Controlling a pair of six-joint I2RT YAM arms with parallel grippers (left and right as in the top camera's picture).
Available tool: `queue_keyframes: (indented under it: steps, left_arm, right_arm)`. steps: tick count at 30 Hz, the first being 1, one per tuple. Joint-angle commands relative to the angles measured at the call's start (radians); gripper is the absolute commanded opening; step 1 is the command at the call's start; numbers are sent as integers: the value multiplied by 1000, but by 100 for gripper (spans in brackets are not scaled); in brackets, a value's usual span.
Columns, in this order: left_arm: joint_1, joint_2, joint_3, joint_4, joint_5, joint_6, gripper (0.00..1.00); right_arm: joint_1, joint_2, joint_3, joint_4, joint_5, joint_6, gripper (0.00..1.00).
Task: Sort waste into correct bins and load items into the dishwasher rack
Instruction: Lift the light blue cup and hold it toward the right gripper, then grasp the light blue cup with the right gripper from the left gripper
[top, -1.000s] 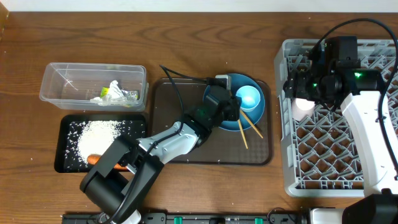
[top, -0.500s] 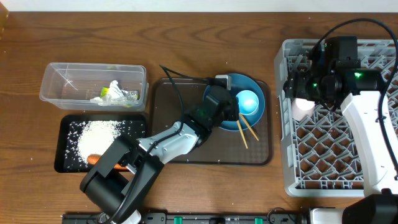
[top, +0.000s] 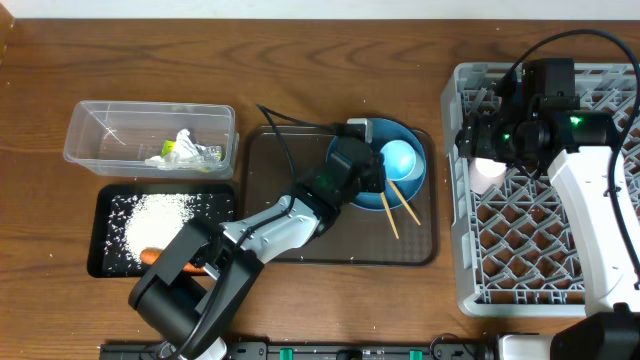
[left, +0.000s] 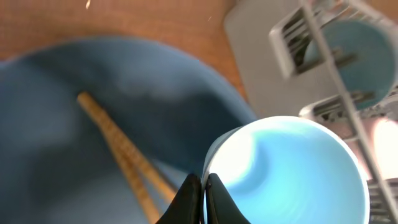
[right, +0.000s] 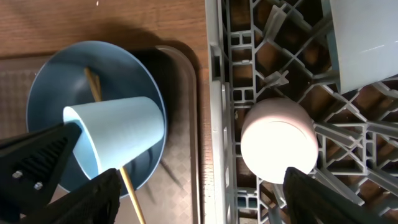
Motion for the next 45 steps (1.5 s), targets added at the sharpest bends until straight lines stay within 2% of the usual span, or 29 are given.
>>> queue_keyframes:
  steps: [1, 4, 8, 12, 15, 18, 20, 24, 26, 29, 34, 45]
  left_arm:
    - [20, -64, 19, 14, -7, 10, 6]
    - [59, -161, 19, 0, 37, 9, 6]
    - [150, -308, 19, -61, 159, -68, 6]
    - [300, -447, 19, -194, 354, -190, 6]
    - [432, -508, 19, -261, 588, -255, 7]
    - [551, -518, 19, -261, 879, -304, 6]
    - [613, -507, 18, -261, 1057, -317, 6]
    - [652, -491, 18, -261, 1248, -316, 6]
    - [647, -489, 18, -261, 1283, -316, 7]
    - [617, -489, 18, -245, 1281, -317, 6]
    - [550, -489, 18, -211, 1193, -317, 6]
    - [537, -488, 18, -196, 1100, -316, 6]
  right_arm:
    - [0, -10, 18, -8, 24, -12, 85]
    - [-9, -10, 18, -13, 32, -12, 86]
    - [-21, -10, 18, -24, 32, -11, 87]
    - [-25, -10, 18, -35, 32, -12, 86]
    - [-25, -10, 18, -35, 3, -13, 88]
    - [-26, -10, 18, -20, -225, -135, 91]
    - [-26, -10, 18, -10, -521, -307, 91]
    - [-30, -10, 18, -34, -923, -572, 91]
    - [-30, -10, 18, -47, -1022, -647, 94]
    - [-24, -10, 18, -46, -1072, -673, 98]
    - [-2, -10, 18, -46, -1162, -708, 99]
    - [119, -10, 18, -61, -1183, -754, 99]
